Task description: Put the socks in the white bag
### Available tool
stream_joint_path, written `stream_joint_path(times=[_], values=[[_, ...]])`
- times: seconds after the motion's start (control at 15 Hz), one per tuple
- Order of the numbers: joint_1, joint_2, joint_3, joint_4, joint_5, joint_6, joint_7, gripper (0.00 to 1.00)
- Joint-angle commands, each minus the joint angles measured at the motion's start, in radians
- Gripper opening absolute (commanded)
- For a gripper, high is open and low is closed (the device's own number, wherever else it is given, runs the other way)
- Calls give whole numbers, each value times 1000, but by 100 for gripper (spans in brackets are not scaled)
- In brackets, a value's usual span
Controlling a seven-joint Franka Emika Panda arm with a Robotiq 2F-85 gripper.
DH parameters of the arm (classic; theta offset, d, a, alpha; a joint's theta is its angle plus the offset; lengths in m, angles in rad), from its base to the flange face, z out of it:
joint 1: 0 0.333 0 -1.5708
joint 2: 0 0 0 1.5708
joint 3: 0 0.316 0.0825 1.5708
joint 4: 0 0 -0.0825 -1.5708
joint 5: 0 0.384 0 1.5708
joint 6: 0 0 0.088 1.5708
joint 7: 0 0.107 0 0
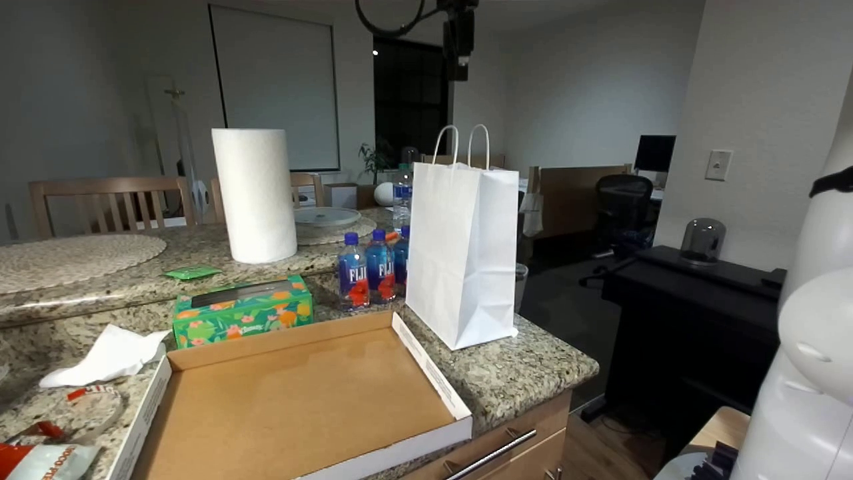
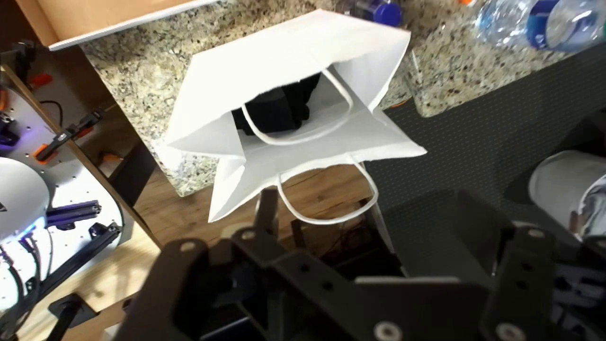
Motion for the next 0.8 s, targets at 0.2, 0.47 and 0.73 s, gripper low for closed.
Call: stream_joint_path(times=[0.2,0.47,0.73], values=[[97,-25,93,155,9,-101,-182,100],[149,13,138,219,40,-128,-292,100],[171,33,159,232,71,-144,-442,100]])
